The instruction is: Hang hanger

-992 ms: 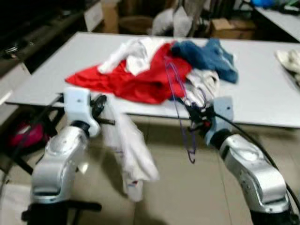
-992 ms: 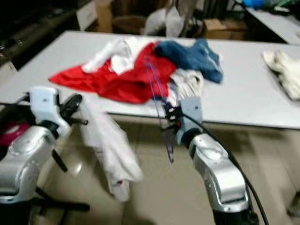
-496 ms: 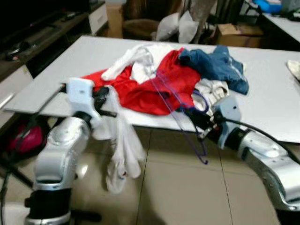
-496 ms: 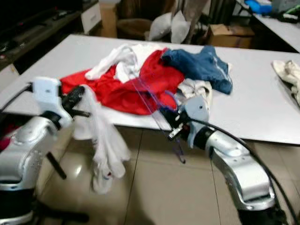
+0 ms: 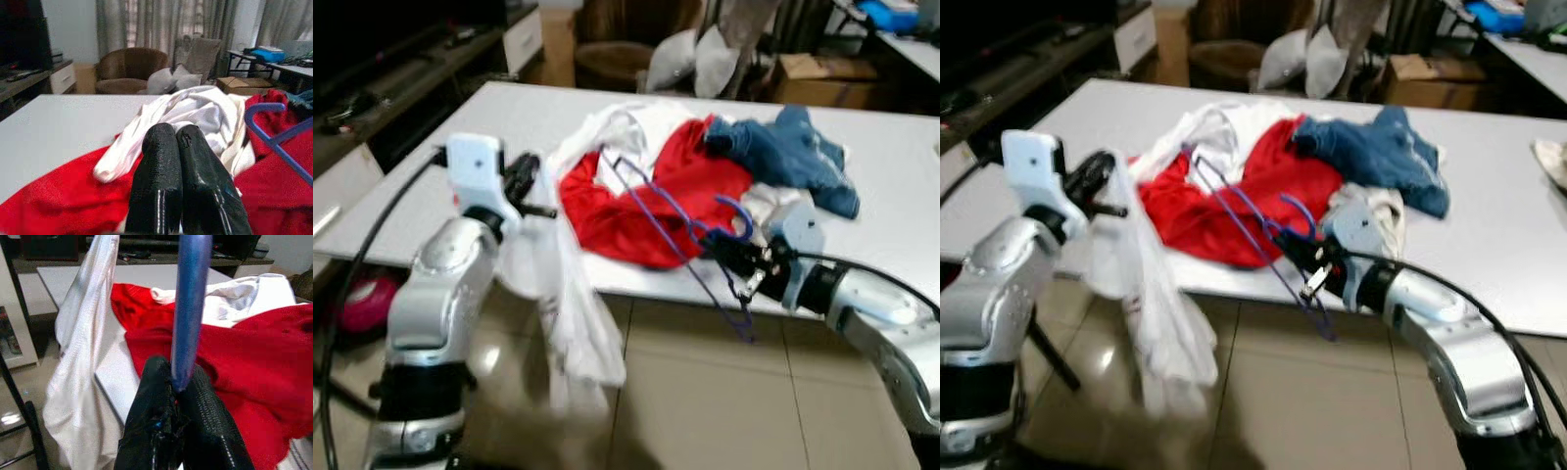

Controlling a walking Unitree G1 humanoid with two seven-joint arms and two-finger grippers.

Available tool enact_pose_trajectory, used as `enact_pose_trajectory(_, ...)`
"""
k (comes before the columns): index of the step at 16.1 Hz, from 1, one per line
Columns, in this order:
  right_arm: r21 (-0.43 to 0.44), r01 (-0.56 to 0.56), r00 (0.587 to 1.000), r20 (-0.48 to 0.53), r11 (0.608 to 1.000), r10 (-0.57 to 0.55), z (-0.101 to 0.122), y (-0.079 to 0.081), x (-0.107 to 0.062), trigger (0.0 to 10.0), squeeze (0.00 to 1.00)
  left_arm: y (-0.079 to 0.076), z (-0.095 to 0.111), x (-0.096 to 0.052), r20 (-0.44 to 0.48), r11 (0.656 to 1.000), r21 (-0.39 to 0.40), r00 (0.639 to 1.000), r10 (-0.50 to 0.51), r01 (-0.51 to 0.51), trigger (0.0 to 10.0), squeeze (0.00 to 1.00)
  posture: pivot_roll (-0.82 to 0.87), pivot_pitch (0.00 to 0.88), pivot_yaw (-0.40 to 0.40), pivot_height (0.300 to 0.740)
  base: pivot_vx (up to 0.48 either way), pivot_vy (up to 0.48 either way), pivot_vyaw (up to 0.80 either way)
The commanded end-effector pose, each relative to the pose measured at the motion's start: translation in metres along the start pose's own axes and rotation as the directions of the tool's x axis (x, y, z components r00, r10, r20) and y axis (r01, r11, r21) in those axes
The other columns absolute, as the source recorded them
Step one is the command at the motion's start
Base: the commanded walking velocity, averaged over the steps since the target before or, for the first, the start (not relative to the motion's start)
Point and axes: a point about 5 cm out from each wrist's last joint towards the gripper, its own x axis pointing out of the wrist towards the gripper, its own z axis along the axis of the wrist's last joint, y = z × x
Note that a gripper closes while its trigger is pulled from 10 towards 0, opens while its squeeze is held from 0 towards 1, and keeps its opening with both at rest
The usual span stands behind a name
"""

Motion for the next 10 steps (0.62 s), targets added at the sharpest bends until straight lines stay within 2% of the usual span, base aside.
enact_pose_trajectory(1,-0.018,-0.01,1.0,0.027,1.0,0.011,0.008,-0.002,-0.004,10.0,0.0,-0.01,0.014,0.006,0.061,0.999,0.011,0.997,-0.045,0.044,10.0,0.0,-0.15,0.0,0.03,0.74,0.375,0.0,0.0)
enact_pose_trajectory(4,-0.04,-0.072,0.997,0.038,0.997,0.073,0.017,-0.002,-0.005,10.0,0.0,-0.006,0.024,0.016,0.092,0.998,0.031,0.994,-0.053,0.05,10.0,0.0,-0.15,0.0,0.028,0.74,0.371,0.0,0.0)
enact_pose_trajectory(6,-0.076,-0.128,0.991,0.028,0.989,0.131,0.025,-0.006,-0.01,10.0,0.0,0.002,0.041,0.028,0.13,0.996,0.067,0.99,-0.059,0.051,10.0,0.0,-0.15,0.0,0.022,0.74,0.373,0.0,0.0)
enact_pose_trajectory(7,-0.083,-0.136,0.99,0.023,0.987,0.138,0.025,-0.006,-0.011,10.0,0.0,0.004,0.043,0.03,0.136,0.996,0.074,0.989,-0.059,0.049,10.0,0.0,-0.15,0.0,0.022,0.74,0.375,0.0,0.0)
enact_pose_trajectory(10,-0.129,-0.156,0.988,0.002,0.979,0.157,0.033,-0.017,-0.02,10.0,0.0,0.023,0.067,0.047,0.167,0.988,0.152,0.985,-0.034,0.009,10.0,0.0,-0.15,0.0,0.021,0.74,0.374,0.0,0.0)
